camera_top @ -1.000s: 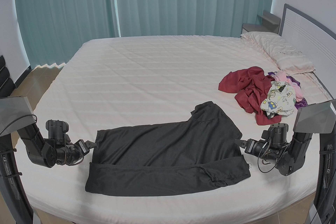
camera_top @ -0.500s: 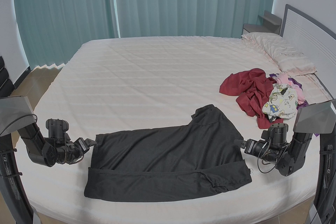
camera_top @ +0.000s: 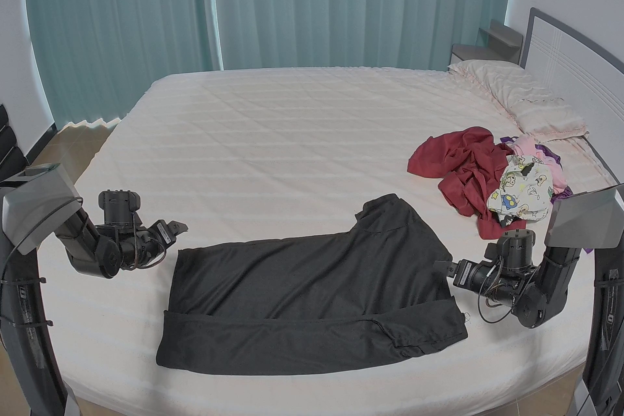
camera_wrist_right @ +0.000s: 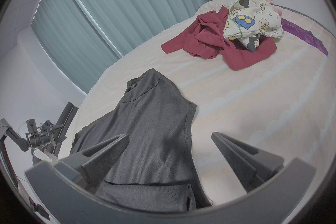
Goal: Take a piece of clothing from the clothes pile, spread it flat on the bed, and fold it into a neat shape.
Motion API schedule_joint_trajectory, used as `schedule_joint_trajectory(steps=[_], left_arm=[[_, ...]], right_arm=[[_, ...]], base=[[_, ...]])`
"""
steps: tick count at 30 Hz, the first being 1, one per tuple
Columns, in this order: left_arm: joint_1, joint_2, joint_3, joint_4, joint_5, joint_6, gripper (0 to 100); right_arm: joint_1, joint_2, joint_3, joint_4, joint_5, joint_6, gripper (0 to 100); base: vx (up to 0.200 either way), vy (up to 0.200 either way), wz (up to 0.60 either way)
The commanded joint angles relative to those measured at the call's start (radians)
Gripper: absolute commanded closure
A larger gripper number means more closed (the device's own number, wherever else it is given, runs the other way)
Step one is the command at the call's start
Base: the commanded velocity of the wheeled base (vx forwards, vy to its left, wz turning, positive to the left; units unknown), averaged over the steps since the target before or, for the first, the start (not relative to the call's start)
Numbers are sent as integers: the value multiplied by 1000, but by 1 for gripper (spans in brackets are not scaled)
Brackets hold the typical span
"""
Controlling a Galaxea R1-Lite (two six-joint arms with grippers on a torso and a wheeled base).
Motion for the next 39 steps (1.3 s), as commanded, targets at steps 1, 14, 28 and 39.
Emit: schedule_joint_trajectory(steps=[1,14,28,39], left_arm=[[-7,129,-82,17,-2,80,0],[-4,226,-152,-38,-100,113,0],[36,254,-214,-71,-154,99,100],[26,257,-200,-247,-118,4,100]], right_arm=[[2,-1,3,-1,1,0,0],[2,2,3,1,2,0,0],[10,10,-6,5,2,0,0],[30,10,-305,218,-18,2,0]], base=[[0,0,0],[0,0,0],[0,0,0],[0,0,0]])
